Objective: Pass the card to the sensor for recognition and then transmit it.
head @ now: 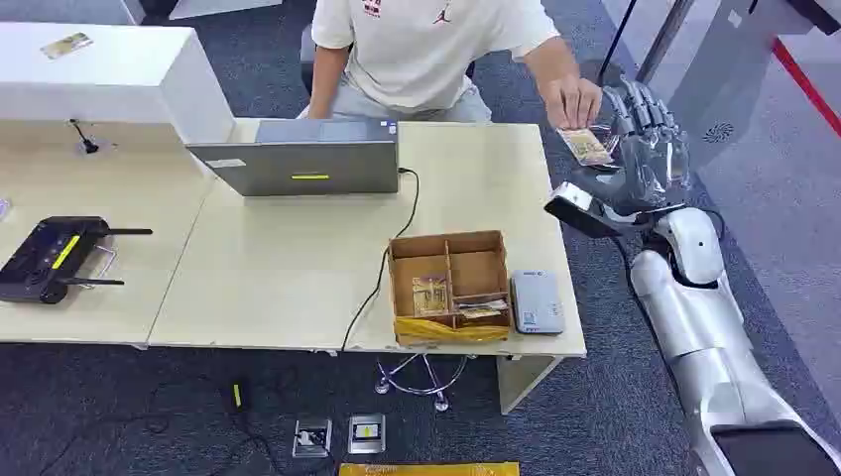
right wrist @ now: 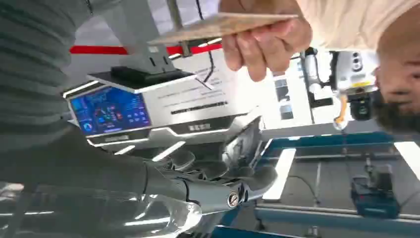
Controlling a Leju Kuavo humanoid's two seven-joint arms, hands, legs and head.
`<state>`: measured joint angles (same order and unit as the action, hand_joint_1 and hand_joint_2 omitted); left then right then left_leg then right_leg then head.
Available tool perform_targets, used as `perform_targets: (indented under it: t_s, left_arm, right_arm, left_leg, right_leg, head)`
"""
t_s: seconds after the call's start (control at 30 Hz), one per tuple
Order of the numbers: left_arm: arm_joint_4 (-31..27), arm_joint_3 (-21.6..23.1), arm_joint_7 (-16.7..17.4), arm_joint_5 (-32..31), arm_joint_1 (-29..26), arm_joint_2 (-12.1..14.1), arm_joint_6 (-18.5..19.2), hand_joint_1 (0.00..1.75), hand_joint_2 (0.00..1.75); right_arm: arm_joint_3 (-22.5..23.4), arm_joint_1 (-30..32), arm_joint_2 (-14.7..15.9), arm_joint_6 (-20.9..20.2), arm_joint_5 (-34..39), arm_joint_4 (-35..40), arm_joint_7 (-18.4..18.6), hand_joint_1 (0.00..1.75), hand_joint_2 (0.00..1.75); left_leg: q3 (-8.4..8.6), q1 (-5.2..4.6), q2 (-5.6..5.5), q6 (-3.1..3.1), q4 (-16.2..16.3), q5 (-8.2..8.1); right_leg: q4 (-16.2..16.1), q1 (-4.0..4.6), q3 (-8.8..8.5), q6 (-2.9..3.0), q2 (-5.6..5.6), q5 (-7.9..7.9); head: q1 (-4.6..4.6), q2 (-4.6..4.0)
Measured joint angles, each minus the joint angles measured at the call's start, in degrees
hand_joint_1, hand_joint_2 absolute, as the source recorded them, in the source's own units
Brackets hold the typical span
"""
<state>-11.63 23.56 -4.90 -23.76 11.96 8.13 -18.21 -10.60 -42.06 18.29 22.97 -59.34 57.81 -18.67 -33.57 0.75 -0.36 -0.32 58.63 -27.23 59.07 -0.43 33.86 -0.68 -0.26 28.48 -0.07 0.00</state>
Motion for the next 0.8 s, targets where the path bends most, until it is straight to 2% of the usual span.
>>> perform_targets:
  t_s: [0.33, 0.37, 0.4, 0.8]
  left_arm:
    - [0.0, 0.44, -0.11, 0.57, -0.01, 0.17, -0.15, 0.0, 0.0]
    - [0.0, 0.59, -0.13, 0.57, -0.01, 0.22, -0.11, 0.0, 0.0]
    - [0.0, 0.77, -0.11, 0.57, 0.0, 0.31, -0.04, 0.0, 0.0]
    - [0.0, 0.81, -0.31, 1.55, -0.34, 0.59, -0.22, 0.0, 0.0]
  right_arm:
    - [-6.94, -2.78, -0.72, 0.24, 1.22, -0.72, -0.2, 0.0, 1.75]
    - [-7.25, -2.81, -0.74, 0.26, 1.35, -0.76, -0.15, 0.66, 1.75]
    - [-7.67, -2.91, -0.76, 0.28, 1.51, -0.85, -0.07, 1.75, 1.75]
    - [-9.77, -3.81, -1.14, -1.22, 3.63, -1.01, -0.2, 1.75, 1.75]
  left_leg:
    - [-0.02, 0.0, -0.01, 0.0, 0.0, 0.0]
    - [-0.03, 0.0, -0.01, 0.0, 0.0, 0.0]
    - [-0.02, 0.0, -0.01, 0.0, 0.0, 0.0]
    - [-0.04, 0.0, -0.01, 0.0, 0.0, 0.0]
  right_leg:
    - [0.0, 0.0, 0.02, 0.04, -0.02, 0.03]
    - [0.0, 0.0, 0.03, 0.04, -0.02, 0.03]
    - [0.0, 0.0, 0.03, 0.04, -0.02, 0.03]
    - [0.0, 0.01, 0.04, 0.05, -0.01, 0.03]
  head:
    - [0.04, 0.0]
    - [0.0, 0.0]
    - [0.02, 0.0]
    - [0.02, 0.0]
